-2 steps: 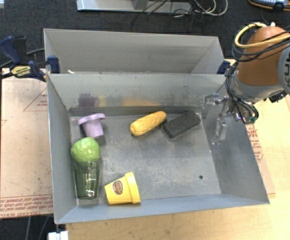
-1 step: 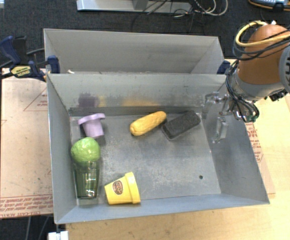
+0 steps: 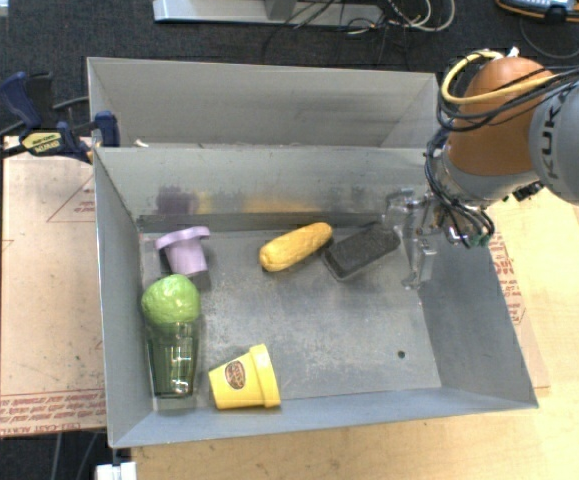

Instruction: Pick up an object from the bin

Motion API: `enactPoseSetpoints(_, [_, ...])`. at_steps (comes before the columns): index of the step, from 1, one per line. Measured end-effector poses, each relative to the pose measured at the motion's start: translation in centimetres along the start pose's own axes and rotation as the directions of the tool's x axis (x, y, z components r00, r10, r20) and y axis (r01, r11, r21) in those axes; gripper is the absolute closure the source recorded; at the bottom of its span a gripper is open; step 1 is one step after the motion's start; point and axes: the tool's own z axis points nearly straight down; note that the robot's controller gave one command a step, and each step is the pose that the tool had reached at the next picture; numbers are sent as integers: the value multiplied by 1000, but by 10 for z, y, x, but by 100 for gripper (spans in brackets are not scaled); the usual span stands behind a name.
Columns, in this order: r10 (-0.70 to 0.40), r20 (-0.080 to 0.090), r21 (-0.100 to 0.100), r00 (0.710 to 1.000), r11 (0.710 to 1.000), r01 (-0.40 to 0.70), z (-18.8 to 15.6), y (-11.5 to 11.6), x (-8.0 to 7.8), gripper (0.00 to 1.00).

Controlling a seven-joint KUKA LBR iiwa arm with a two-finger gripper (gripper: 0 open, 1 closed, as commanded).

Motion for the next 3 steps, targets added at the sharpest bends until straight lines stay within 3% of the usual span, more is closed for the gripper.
enactPoseSetpoints(1, [-40,2,-3,999,999,40,43,32,-22,0])
enactPoseSetpoints(2, [41,3,-1,999,999,-41,68,48,-21,100])
enactPoseSetpoints(3, [41,3,-1,999,999,-41,68,48,-21,100])
